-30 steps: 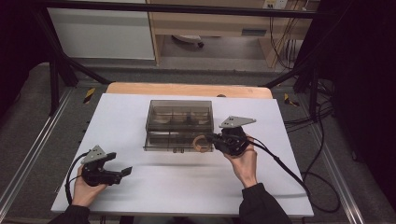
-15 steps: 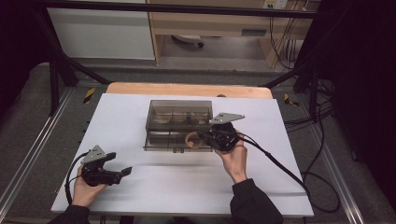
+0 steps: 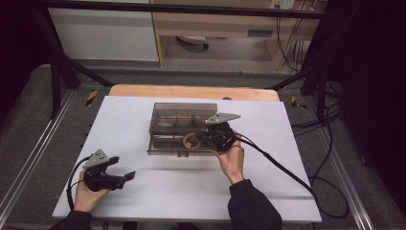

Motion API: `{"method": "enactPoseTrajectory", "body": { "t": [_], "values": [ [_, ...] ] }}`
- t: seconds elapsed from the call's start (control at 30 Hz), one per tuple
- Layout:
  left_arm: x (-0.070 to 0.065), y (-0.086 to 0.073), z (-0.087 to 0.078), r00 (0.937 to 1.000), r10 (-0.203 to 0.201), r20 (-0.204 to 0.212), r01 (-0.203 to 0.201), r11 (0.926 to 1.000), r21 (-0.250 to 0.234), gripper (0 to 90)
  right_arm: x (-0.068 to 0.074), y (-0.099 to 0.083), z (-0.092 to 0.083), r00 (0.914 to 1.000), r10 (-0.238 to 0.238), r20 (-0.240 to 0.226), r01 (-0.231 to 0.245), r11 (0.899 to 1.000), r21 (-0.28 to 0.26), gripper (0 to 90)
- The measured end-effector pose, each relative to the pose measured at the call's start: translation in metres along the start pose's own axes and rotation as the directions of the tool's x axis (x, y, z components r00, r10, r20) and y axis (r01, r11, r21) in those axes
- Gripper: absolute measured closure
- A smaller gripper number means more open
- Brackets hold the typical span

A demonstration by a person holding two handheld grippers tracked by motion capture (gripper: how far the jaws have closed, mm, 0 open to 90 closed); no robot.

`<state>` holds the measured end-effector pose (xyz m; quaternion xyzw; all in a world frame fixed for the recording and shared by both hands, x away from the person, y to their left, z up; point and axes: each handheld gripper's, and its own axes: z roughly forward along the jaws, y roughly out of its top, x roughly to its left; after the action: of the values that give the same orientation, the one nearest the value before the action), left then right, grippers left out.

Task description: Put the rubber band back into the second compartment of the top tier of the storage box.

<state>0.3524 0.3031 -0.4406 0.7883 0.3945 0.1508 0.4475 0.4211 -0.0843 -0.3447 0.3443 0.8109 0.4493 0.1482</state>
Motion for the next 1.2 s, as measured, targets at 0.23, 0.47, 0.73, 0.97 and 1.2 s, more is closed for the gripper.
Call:
{"method": "enactPoseTrajectory", "body": {
  "t": [0.23,0.47,0.73,0.97,1.2],
  "values": [
    [0.0,0.0,0.0,1.0,-0.003,-0.002,0.003,1.0,0.0,5.5,0.0,0.0,0.009,0.9999,0.009,-0.004,-0.009,1.0,0.009,84.9],
    [0.0,0.0,0.0,1.0,-0.005,-0.001,0.005,1.0,-0.005,5.5,0.005,0.004,0.021,1.0,0.0,-0.006,0.0,1.0,0.014,84.9],
    [0.0,0.0,0.0,1.0,-0.005,0.001,0.005,1.0,-0.002,5.5,0.008,0.003,0.034,0.9999,0.009,-0.006,-0.009,1.0,0.026,84.9],
    [0.0,0.0,0.0,1.0,-0.002,0.001,0.002,1.0,-0.002,5.5,0.006,0.002,0.041,0.9999,0.013,0.005,-0.013,0.999,0.031,84.9],
    [0.0,0.0,0.0,1.0,-0.004,0.001,0.004,1.0,-0.005,5.5,0.007,-0.002,0.047,0.9999,0.01,0.012,-0.011,0.999,0.053,84.9]
  ]
}}
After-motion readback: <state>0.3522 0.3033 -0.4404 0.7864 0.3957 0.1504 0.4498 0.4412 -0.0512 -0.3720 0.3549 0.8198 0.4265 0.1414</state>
